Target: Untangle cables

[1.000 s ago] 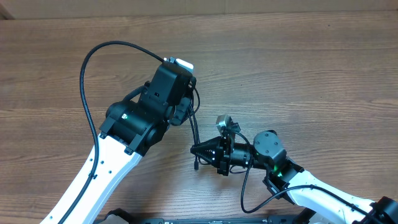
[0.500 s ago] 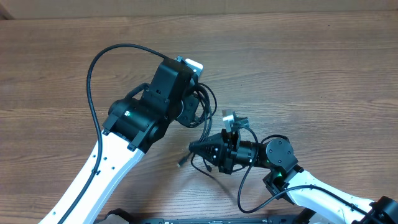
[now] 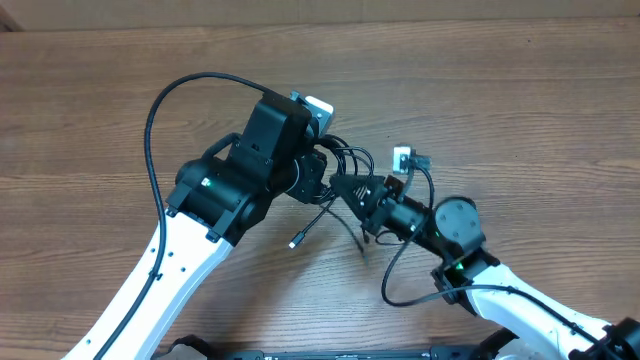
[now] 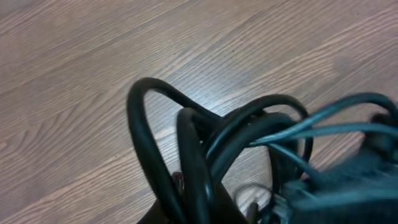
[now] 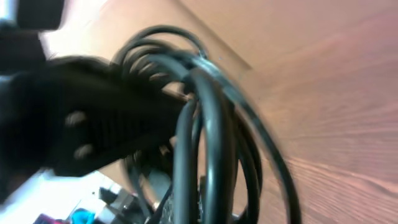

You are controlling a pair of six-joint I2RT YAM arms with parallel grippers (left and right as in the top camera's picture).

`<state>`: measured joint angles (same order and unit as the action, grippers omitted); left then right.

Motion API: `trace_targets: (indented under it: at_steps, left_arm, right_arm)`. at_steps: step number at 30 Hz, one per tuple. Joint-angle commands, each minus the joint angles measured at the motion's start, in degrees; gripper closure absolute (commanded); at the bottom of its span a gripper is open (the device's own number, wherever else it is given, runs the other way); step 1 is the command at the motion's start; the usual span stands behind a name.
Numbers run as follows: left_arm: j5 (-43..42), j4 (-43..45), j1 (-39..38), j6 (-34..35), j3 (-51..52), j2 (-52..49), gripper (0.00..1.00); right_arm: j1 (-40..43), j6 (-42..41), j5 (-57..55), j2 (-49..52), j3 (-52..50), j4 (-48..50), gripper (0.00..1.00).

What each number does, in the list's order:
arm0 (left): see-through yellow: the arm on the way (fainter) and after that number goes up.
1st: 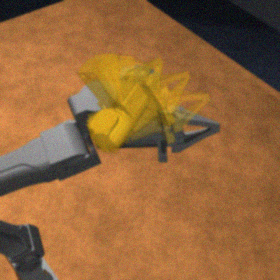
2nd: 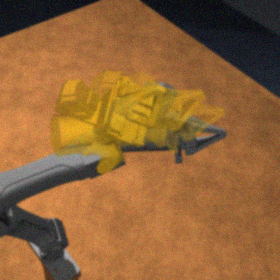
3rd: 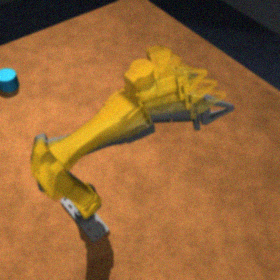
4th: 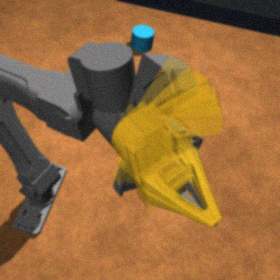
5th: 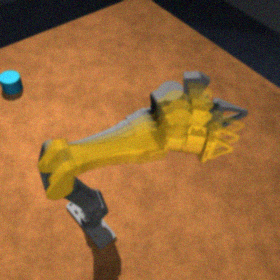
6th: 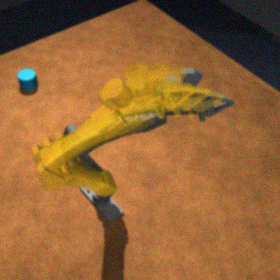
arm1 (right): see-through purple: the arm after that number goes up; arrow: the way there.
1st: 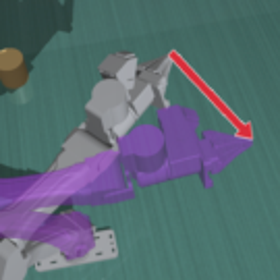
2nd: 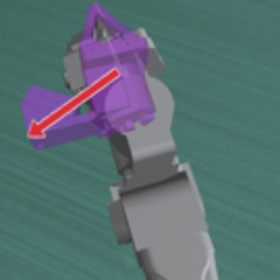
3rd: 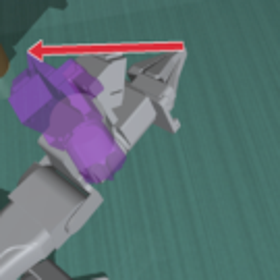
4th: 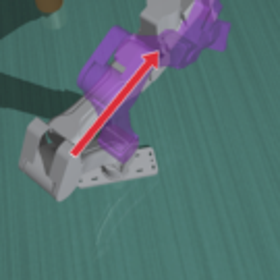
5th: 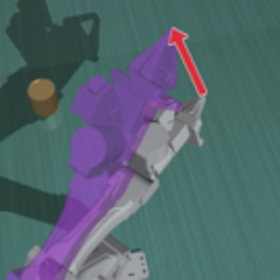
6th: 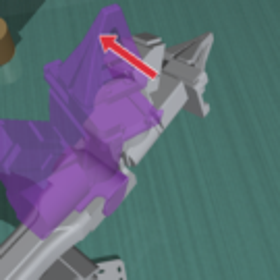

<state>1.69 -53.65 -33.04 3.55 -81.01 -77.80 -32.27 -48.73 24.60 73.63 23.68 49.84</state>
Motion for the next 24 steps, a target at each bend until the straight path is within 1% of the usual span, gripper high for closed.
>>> trace_targets:
  at_steps: [1,2,3,8,9,12,19,21,22,23,24]
  left_arm:
    - [-6.88,1.66,-1.66,-2.25,2.34,-0.15,0.95]
    - [-9.2,3.32,-1.86,-2.29,3.08,-0.15,0.96]
    - [-10.45,4.15,-1.97,-2.29,3.39,-0.17,0.96]
    - [-18.08,8.2,-1.97,-2.23,3.78,-0.17,0.95]
    - [-22.4,10.58,-1.97,-1.99,3.78,-0.2,0.96]
    - [-29.99,14.1,-1.97,-1.84,3.78,-0.2,0.95]
    - [-43.28,16.79,-1.97,-1.88,3.78,-0.2,0.95]
    - [-43.04,16.83,-1.97,-1.86,3.78,-0.2,0.96]
    - [-41.55,16.61,-1.88,-1.86,3.78,-0.2,0.96]
    - [-39.32,16.31,-1.73,-1.81,3.78,-0.2,0.96]
    - [-33.46,15.52,-1.38,-1.42,3.78,-0.2,0.96]
  right_arm:
    - [0.57,4.09,-2.99,-0.2,7.52,-8.79,0.96]
    - [0.57,5.79,-4.15,-0.2,9.86,-14.16,0.96]
    - [0.57,5.75,-5.29,-0.2,10.91,-16.06,0.96]
    - [0.52,5.73,-9.66,-0.2,12.09,-17.59,0.96]
    - [0.46,5.73,-11.39,-0.09,12.09,-19.82,0.96]
    - [0.48,5.73,-13.14,0.66,12.09,-21.94,0.96]
    - [0.52,5.73,-14.73,3.52,12.09,-21.68,0.96]
    - [0.52,5.73,-14.36,3.76,12.09,-22.12,0.96]
    - [0.52,5.73,-14.19,3.76,12.09,-22.51,0.96]
    - [0.52,5.73,-14.01,3.76,12.09,-23.02,0.96]
    - [0.55,5.75,-13.0,3.74,12.07,-23.69,0.92]
